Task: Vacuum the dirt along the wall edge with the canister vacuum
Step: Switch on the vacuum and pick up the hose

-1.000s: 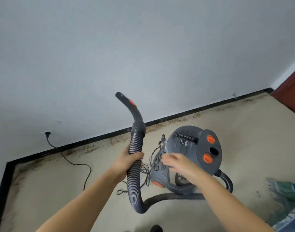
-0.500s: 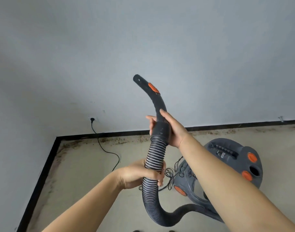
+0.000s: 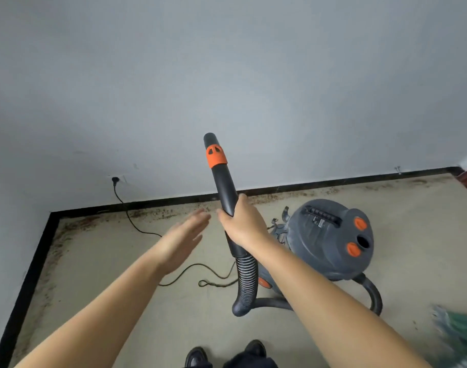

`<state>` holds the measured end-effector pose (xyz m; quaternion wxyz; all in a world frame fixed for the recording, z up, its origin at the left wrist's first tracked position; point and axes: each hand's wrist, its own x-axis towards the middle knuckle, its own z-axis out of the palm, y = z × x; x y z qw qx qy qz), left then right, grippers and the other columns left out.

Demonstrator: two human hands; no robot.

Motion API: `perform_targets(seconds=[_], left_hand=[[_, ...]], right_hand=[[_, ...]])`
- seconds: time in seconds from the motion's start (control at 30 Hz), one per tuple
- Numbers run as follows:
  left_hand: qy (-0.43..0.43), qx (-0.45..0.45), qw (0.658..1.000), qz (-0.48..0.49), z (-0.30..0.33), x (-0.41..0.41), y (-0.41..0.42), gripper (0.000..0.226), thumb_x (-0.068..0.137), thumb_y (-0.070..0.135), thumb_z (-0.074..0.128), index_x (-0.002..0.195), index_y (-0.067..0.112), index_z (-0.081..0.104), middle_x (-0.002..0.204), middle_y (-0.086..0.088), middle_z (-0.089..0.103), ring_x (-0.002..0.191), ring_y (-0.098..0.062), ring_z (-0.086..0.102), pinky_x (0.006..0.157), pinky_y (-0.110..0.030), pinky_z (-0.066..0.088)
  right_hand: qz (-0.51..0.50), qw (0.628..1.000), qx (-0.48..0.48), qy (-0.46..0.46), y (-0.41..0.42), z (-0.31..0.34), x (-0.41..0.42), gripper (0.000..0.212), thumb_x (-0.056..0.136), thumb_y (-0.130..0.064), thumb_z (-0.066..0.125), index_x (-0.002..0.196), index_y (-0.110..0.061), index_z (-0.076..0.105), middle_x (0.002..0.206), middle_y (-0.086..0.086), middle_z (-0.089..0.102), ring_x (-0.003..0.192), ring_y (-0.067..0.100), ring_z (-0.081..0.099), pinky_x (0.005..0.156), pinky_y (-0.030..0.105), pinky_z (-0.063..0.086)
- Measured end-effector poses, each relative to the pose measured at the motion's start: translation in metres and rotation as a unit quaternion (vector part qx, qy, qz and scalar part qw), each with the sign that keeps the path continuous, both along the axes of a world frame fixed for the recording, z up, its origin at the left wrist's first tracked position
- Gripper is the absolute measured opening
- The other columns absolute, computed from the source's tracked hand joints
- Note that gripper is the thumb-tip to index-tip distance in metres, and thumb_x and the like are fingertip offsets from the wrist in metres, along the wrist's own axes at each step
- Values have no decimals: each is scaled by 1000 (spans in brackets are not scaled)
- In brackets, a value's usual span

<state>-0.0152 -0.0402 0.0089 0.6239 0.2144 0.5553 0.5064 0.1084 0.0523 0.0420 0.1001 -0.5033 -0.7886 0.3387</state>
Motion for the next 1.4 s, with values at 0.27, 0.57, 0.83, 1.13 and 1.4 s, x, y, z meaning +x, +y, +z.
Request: perform_targets(seconds=[0.27, 0.57, 0.83, 1.13, 1.4], left_hand=[[-21, -82, 968, 237, 12, 43, 114, 15, 85, 10, 65, 86, 6, 50, 56, -7, 59, 46, -21, 57, 56, -32, 52], [86, -130, 958, 239, -36, 119, 146, 12, 86, 0, 56, 79, 8, 50, 64, -9, 52, 47, -19, 49, 55, -30, 54], [148, -188, 942, 235, -73, 184, 165, 10, 83, -1, 56, 84, 7, 50, 62, -9, 52, 44, -18, 51, 56, -31, 56], [155, -221, 928, 256, -100, 205, 158, 10, 82, -1, 57, 82, 7, 50, 59, -7, 53, 40, -15, 53, 55, -32, 54], [152, -230, 924, 265, -106, 209, 159, 11, 80, 0, 58, 86, 6, 51, 54, -4, 55, 41, -16, 53, 53, -30, 53]], right_hand=[[65, 996, -46, -26, 5, -33, 34, 47, 93, -43, 53, 120, -8, 39, 101, 11, 65, 87, 31, 64, 60, 32, 40], [20, 974, -192, -118, 152, -116, 251, 25, 98, -28, 46, 100, -9, 62, 106, 8, 68, 90, 21, 60, 73, 32, 47], [-66, 957, -110, -260, 235, -209, 381, 23, 99, -19, 46, 113, -4, 57, 112, 17, 64, 102, 35, 58, 73, 33, 42], [62, 930, -61, -357, 255, -261, 372, 37, 104, -35, 32, 121, -4, 42, 120, 17, 59, 111, 35, 57, 80, 39, 44], [95, 894, -96, -428, 272, -271, 358, 37, 95, -10, 43, 132, -5, 38, 129, 17, 55, 117, 36, 55, 87, 41, 45]])
